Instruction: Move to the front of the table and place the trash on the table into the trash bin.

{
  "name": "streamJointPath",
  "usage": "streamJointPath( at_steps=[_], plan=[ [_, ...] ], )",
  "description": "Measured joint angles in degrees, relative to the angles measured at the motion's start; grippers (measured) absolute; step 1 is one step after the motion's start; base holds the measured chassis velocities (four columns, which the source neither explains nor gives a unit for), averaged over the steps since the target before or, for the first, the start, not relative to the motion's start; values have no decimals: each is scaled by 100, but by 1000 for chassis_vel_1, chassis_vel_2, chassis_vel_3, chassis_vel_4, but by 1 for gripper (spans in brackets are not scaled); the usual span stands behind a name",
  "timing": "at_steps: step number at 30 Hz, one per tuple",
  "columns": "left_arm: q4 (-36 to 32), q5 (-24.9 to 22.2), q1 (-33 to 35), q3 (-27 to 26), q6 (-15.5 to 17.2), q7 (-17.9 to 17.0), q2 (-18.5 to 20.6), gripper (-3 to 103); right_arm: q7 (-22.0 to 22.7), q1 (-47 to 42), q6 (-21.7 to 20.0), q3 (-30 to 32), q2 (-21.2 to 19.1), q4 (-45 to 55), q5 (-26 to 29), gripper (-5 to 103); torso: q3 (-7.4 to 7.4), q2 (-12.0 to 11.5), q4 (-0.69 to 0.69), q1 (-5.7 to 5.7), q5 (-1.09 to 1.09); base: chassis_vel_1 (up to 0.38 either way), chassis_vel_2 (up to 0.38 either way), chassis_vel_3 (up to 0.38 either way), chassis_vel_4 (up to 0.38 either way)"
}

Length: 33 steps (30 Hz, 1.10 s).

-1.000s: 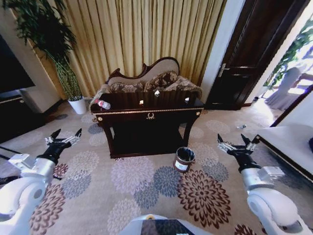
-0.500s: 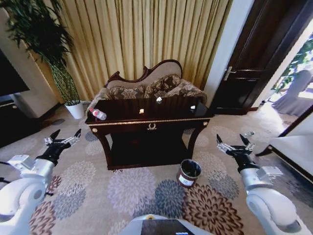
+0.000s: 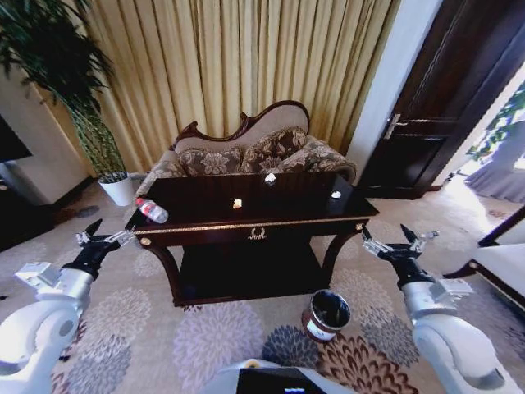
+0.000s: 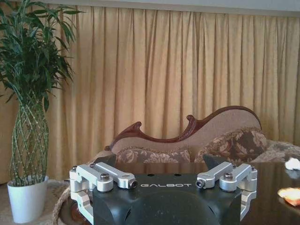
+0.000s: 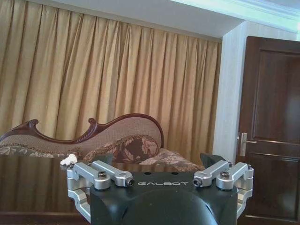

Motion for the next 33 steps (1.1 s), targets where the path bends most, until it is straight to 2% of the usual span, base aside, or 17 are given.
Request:
streamJointPath(
  at_steps=[8, 10, 11, 13, 14, 16, 19, 20, 22, 24, 25, 28, 30, 33],
  plan=[
    [-124, -109, 46, -6, 44, -3, -55, 100, -40, 169, 160, -132, -197, -57, 105, 100, 0, 0, -2, 0, -1, -180, 175, 192, -179],
    [-207, -233, 62, -47, 138, -40, -24, 100, 142, 472, 34, -252, -455, -128, 347, 100, 1, -1, -1, 2, 0, -82, 90, 69, -87],
    [-207, -233, 62, -47, 138, -40, -24, 100, 142, 472, 34, -252, -455, -128, 347, 100, 1, -1, -1, 2, 0, -51, 65, 69, -87],
    [-304, -413, 78, -149, 199, -129, 31, 100, 411, 914, -249, -372, -851, -335, 759, 100, 1, -1, 1, 2, 0, -25, 11, 12, -15],
    [-304, -413, 78, -149, 199, -129, 31, 100, 411, 914, -249, -372, -851, -335, 759, 100, 1, -1, 1, 2, 0, 0, 0, 0, 0],
    [-364, -539, 146, -272, 220, -164, 73, 100, 449, 1253, -422, -465, -1261, -684, 1073, 100, -1, 2, 1, -3, 0, 0, 0, 0, 0],
    [-377, -563, 205, -340, 221, -170, 91, 100, 382, 1486, -506, -605, -1541, -998, 1175, 100, -2, 3, -1, -5, 0, 0, 0, 0, 0],
    [-385, -580, 253, -390, 221, -177, 93, 100, 314, 1753, -587, -825, -1736, -1294, 1218, 100, -2, 3, -1, -5, -1, 0, 0, 0, 0],
    [-389, -593, 277, -413, 221, -183, 93, 100, 291, 1890, -635, -945, -1797, -1425, 1228, 100, -1, 3, -1, -5, -1, 0, 0, 0, 0],
    [-390, -664, 343, -487, 221, -213, 112, 100, 229, 2443, -775, -1418, -1923, -1832, 1292, 100, 0, 2, -1, -4, 1, 0, 0, 0, 0],
    [-390, -664, 343, -487, 221, -213, 112, 100, 229, 2443, -775, -1418, -1923, -1832, 1292, 100, 0, 2, -1, -4, 1, 0, 0, 0, 0],
    [-328, -692, 436, -588, 221, -241, 224, 100, 213, 3626, -867, -2257, -1955, -2605, 1367, 100, 1, 0, 2, 0, 0, 0, 0, 0, 0],
    [-316, -694, 449, -607, 221, -250, 242, 100, 204, 3889, -867, -2451, -1939, -2825, 1364, 100, 0, 0, 2, 0, -2, 0, 0, 0, 0],
    [-299, -696, 483, -624, 220, -278, 257, 100, 193, 4623, -911, -3085, -1814, -3452, 1403, 100, 0, 0, -1, 0, -1, 0, 0, 0, 0]
  ],
)
